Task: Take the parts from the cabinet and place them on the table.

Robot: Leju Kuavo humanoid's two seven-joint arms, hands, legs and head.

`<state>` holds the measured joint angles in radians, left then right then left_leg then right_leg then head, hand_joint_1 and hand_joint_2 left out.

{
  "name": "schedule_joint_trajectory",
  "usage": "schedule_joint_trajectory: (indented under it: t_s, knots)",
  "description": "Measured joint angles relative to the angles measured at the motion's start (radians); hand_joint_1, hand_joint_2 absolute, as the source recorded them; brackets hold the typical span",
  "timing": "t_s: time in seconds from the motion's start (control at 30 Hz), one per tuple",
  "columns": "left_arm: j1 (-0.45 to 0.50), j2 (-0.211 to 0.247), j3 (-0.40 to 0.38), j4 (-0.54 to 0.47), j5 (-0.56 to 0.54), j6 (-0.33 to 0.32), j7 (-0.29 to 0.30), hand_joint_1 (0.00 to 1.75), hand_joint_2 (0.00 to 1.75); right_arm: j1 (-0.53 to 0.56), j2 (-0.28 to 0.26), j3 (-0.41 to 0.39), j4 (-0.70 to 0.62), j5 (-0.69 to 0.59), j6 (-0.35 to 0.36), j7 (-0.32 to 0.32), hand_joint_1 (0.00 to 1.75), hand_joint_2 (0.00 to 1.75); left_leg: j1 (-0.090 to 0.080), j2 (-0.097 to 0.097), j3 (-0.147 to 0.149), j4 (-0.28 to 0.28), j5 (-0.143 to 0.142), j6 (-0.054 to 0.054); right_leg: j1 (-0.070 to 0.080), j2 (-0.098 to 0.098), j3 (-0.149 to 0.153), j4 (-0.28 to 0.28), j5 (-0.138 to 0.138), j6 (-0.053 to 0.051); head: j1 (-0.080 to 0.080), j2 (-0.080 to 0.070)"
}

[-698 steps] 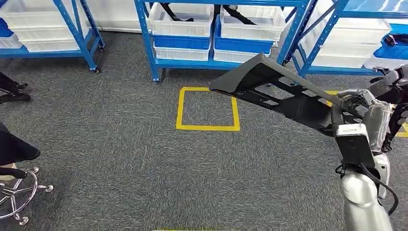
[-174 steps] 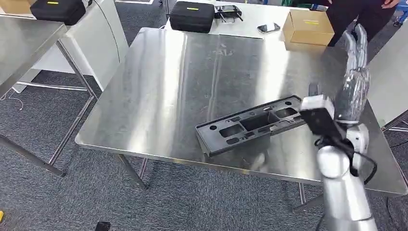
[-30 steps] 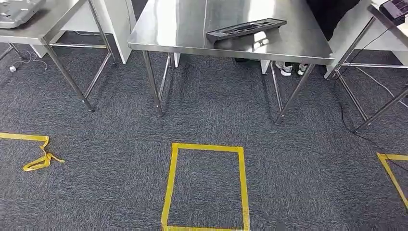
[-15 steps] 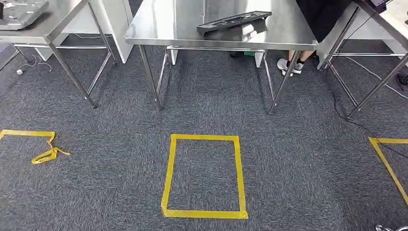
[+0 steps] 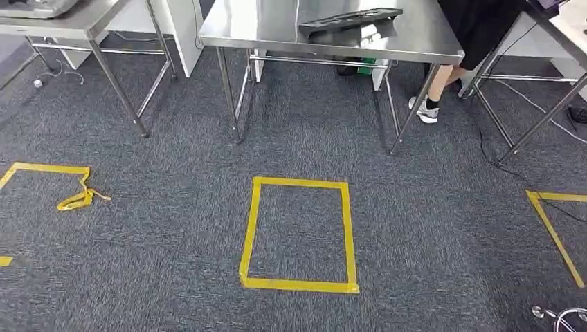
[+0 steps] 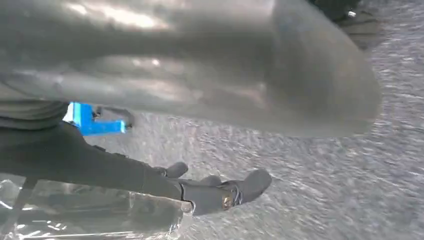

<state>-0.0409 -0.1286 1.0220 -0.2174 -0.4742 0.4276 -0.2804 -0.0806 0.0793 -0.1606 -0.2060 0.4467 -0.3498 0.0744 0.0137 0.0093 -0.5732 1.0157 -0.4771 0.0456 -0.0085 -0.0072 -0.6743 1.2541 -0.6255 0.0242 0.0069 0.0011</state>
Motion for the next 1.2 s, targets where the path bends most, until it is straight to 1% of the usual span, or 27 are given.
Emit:
schedule_joint_trajectory:
  t_s: [0.03, 0.07, 0.1, 0.13, 0.17, 0.2, 0.23, 0.33, 0.37, 0.4, 0.47, 0.5, 0.53, 0.57, 0.6, 0.67, 0.7, 0.73, 0.83, 0.87, 0.93, 1.0, 1.03, 1.07, 1.13, 1.17, 1.2]
  knots:
    - [0.001, 0.000, 0.000, 0.001, 0.000, 0.000, -0.007, 0.00, 0.00, 0.000, -0.001, 0.000, 0.000, -0.002, 0.000, -0.002, 0.00, 0.00, 0.000, 0.001, -0.023, 0.001, 0.016, -0.003, -0.002, 0.001, -0.001, 0.063, 0.002, 0.015, 0.002, 0.000]
    - [0.001, 0.000, 0.000, 0.002, 0.000, 0.000, -0.008, 0.00, 0.00, 0.002, -0.002, 0.000, 0.000, -0.003, 0.000, -0.003, 0.00, 0.00, 0.000, 0.003, -0.041, 0.001, 0.028, -0.006, -0.003, 0.001, 0.014, 0.075, 0.036, 0.032, 0.002, 0.000]
    - [0.001, 0.001, 0.000, 0.003, 0.000, 0.001, -0.008, 0.00, 0.00, 0.004, -0.003, 0.000, 0.000, -0.005, -0.002, -0.003, 0.00, 0.00, 0.000, 0.005, -0.055, 0.001, 0.040, -0.008, -0.004, 0.001, 0.047, 0.047, 0.071, 0.045, 0.002, 0.000]
    - [0.001, 0.001, 0.000, 0.003, 0.000, 0.001, -0.009, 0.00, 0.00, 0.005, -0.003, 0.000, 0.000, -0.008, -0.002, -0.006, 0.00, 0.00, 0.000, 0.005, -0.061, 0.001, 0.052, -0.012, -0.004, 0.001, 0.099, -0.015, 0.103, 0.052, 0.002, 0.000]
    - [0.001, 0.001, 0.000, 0.004, 0.000, 0.001, -0.010, 0.00, 0.00, 0.005, -0.004, -0.001, 0.000, -0.008, -0.003, -0.007, 0.00, 0.00, 0.000, 0.005, -0.071, 0.001, 0.063, -0.017, -0.004, 0.001, 0.170, -0.109, 0.103, 0.046, 0.001, 0.000]
    - [0.000, 0.002, 0.000, 0.004, 0.000, 0.002, -0.010, 0.00, 0.00, 0.003, -0.005, -0.001, 0.000, -0.009, -0.004, -0.009, 0.00, 0.00, -0.003, 0.004, -0.073, 0.003, 0.071, -0.023, -0.002, 0.001, 0.246, -0.208, 0.073, 0.030, 0.002, 0.000]
    - [0.000, 0.002, 0.000, 0.005, -0.001, 0.002, -0.010, 0.00, 0.00, 0.001, -0.005, -0.001, 0.000, -0.009, -0.005, -0.010, 0.00, 0.00, -0.006, 0.004, -0.075, 0.006, 0.080, -0.029, 0.010, 0.001, 0.299, -0.305, 0.042, 0.019, 0.002, 0.000]
    - [0.000, 0.005, -0.001, 0.006, -0.006, 0.002, -0.010, 0.00, 0.00, 0.003, -0.005, -0.002, 0.000, -0.012, -0.005, -0.010, 0.00, 0.00, -0.003, 0.008, -0.075, -0.004, 0.109, -0.050, 0.011, 0.002, 0.282, -0.305, 0.045, -0.003, -0.004, 0.000]
    - [0.000, 0.008, -0.001, 0.007, -0.007, 0.003, -0.010, 0.00, 0.00, 0.007, -0.005, -0.002, 0.002, -0.013, -0.005, -0.010, 0.00, 0.00, 0.004, 0.004, -0.082, 0.005, 0.097, -0.054, -0.008, -0.001, 0.278, -0.308, 0.056, -0.014, -0.003, 0.000]
    - [0.002, 0.009, -0.001, 0.008, -0.007, 0.003, -0.010, 0.00, 0.00, 0.008, -0.007, -0.003, 0.002, -0.016, -0.006, -0.009, 0.00, 0.00, 0.004, 0.000, -0.092, 0.034, 0.051, -0.056, -0.002, -0.003, 0.271, -0.308, 0.063, -0.024, -0.004, 0.000]
    - [0.003, 0.008, -0.002, 0.011, -0.007, 0.003, -0.009, 0.00, 0.00, 0.008, -0.008, -0.006, 0.002, -0.015, -0.006, -0.010, 0.00, 0.00, 0.006, -0.004, -0.140, 0.182, -0.062, -0.064, 0.002, -0.006, 0.254, -0.306, 0.078, -0.038, -0.007, 0.000]
    - [0.003, 0.010, -0.002, 0.011, -0.008, 0.003, -0.009, 0.00, 0.00, 0.009, -0.006, -0.006, 0.002, -0.013, -0.007, -0.011, 0.00, 0.00, 0.006, -0.006, -0.163, 0.263, -0.093, -0.068, 0.006, -0.007, 0.245, -0.305, 0.084, -0.040, -0.007, 0.000]
    - [0.003, 0.010, -0.002, 0.011, -0.007, 0.003, -0.009, 0.00, 0.00, 0.011, -0.006, -0.006, 0.002, -0.011, -0.009, -0.011, 0.00, 0.00, 0.006, -0.007, -0.171, 0.304, -0.099, -0.069, 0.008, -0.008, 0.239, -0.304, 0.088, -0.039, -0.007, 0.000]
    - [0.003, 0.012, -0.002, 0.011, -0.008, 0.003, -0.009, 0.00, 0.00, 0.014, -0.006, -0.006, 0.002, -0.010, -0.010, -0.011, 0.00, 0.00, 0.006, -0.007, -0.152, 0.301, -0.085, -0.068, 0.010, -0.008, 0.235, -0.303, 0.090, -0.037, -0.007, 0.000]
    - [0.004, 0.013, -0.003, 0.012, -0.008, 0.004, -0.009, 0.00, 0.00, 0.017, -0.007, -0.006, 0.003, -0.010, -0.011, -0.011, 0.00, 0.00, 0.006, -0.007, -0.112, 0.252, -0.058, -0.067, 0.010, -0.008, 0.234, -0.301, 0.091, -0.035, -0.007, 0.000]
    - [0.005, 0.014, -0.003, 0.012, -0.008, 0.005, -0.009, 0.00, 0.00, 0.016, -0.006, -0.006, 0.003, -0.006, -0.017, -0.013, 0.00, 0.00, 0.005, -0.001, 0.010, 0.069, 0.006, -0.059, 0.010, -0.013, 0.235, -0.294, 0.090, -0.035, -0.008, 0.000]
    - [0.002, 0.014, -0.003, 0.012, -0.008, 0.005, -0.009, 0.00, 0.00, 0.015, -0.006, -0.006, 0.003, 0.003, -0.022, -0.015, 0.00, 0.00, -0.001, 0.029, 0.046, 0.015, -0.013, -0.053, 0.018, -0.017, 0.231, -0.290, 0.089, -0.032, -0.009, 0.000]
    - [0.000, 0.016, -0.003, 0.012, -0.008, 0.006, -0.009, 0.00, 0.00, 0.016, -0.005, -0.006, 0.003, 0.008, -0.025, -0.018, 0.00, 0.00, -0.007, 0.032, 0.044, 0.009, -0.006, -0.044, 0.025, -0.018, 0.226, -0.288, 0.089, -0.029, -0.008, 0.000]
    - [-0.001, 0.015, -0.003, 0.013, -0.008, 0.006, -0.009, 0.00, 0.00, 0.014, -0.006, -0.006, 0.003, 0.018, -0.031, -0.020, 0.00, 0.00, -0.008, 0.012, 0.026, -0.002, -0.005, -0.028, 0.026, -0.038, 0.226, -0.286, 0.093, -0.015, -0.006, 0.000]
    - [-0.001, 0.013, -0.004, 0.013, -0.008, 0.006, -0.009, 0.00, 0.00, 0.013, -0.007, -0.006, 0.003, 0.018, -0.033, -0.020, 0.00, 0.00, 0.004, 0.006, 0.027, -0.012, 0.003, -0.016, 0.026, -0.037, 0.216, -0.279, 0.084, -0.011, -0.011, 0.000]
    - [-0.001, 0.015, -0.003, 0.014, -0.008, 0.006, -0.009, 0.00, 0.00, 0.013, -0.006, -0.006, 0.003, 0.019, -0.037, -0.021, 0.00, 0.00, 0.004, -0.004, 0.019, -0.015, 0.010, -0.006, 0.018, -0.005, 0.172, -0.186, 0.033, -0.009, 0.002, 0.000]
    - [-0.001, 0.014, -0.003, 0.015, -0.008, 0.006, -0.009, 0.00, 0.00, 0.013, -0.007, -0.006, 0.003, 0.019, -0.037, -0.021, 0.00, 0.00, 0.003, -0.017, 0.007, -0.014, 0.016, -0.003, 0.007, 0.000, 0.086, -0.010, -0.034, -0.009, 0.002, 0.000]
    - [-0.001, 0.014, -0.003, 0.016, -0.008, 0.006, -0.009, 0.00, 0.00, 0.014, -0.007, -0.006, 0.003, 0.019, -0.037, -0.021, 0.00, 0.00, 0.003, -0.024, 0.004, -0.014, 0.019, -0.005, 0.005, 0.001, 0.056, 0.050, -0.047, -0.003, 0.002, 0.000]
    - [0.000, 0.014, -0.003, 0.017, -0.008, 0.006, -0.009, 0.00, 0.00, 0.017, -0.007, -0.006, 0.003, 0.019, -0.037, -0.021, 0.00, 0.00, 0.004, -0.033, 0.002, -0.014, 0.021, -0.007, 0.000, 0.002, 0.050, 0.057, -0.039, 0.007, 0.002, 0.000]
    - [0.001, 0.014, -0.003, 0.018, -0.006, 0.006, -0.009, 0.00, 0.00, 0.018, -0.008, -0.006, 0.003, 0.019, -0.040, -0.023, 0.00, 0.00, 0.008, -0.054, 0.002, -0.013, 0.026, -0.014, -0.010, 0.006, 0.116, -0.085, 0.034, 0.039, 0.002, 0.000]
    - [0.001, 0.013, -0.003, 0.019, -0.006, 0.006, -0.009, 0.00, 0.00, 0.017, -0.009, -0.006, 0.003, 0.020, -0.041, -0.026, 0.00, 0.00, 0.010, -0.065, 0.002, -0.012, 0.028, -0.019, -0.015, 0.021, 0.168, -0.193, 0.077, 0.051, 0.002, 0.000]
    - [0.000, 0.013, -0.003, 0.019, -0.006, 0.006, -0.009, 0.00, 0.00, 0.017, -0.010, -0.006, 0.003, 0.020, -0.042, -0.029, 0.00, 0.00, 0.010, -0.073, 0.000, -0.012, 0.032, -0.025, -0.023, 0.059, 0.203, -0.272, 0.098, 0.053, 0.003, 0.000]
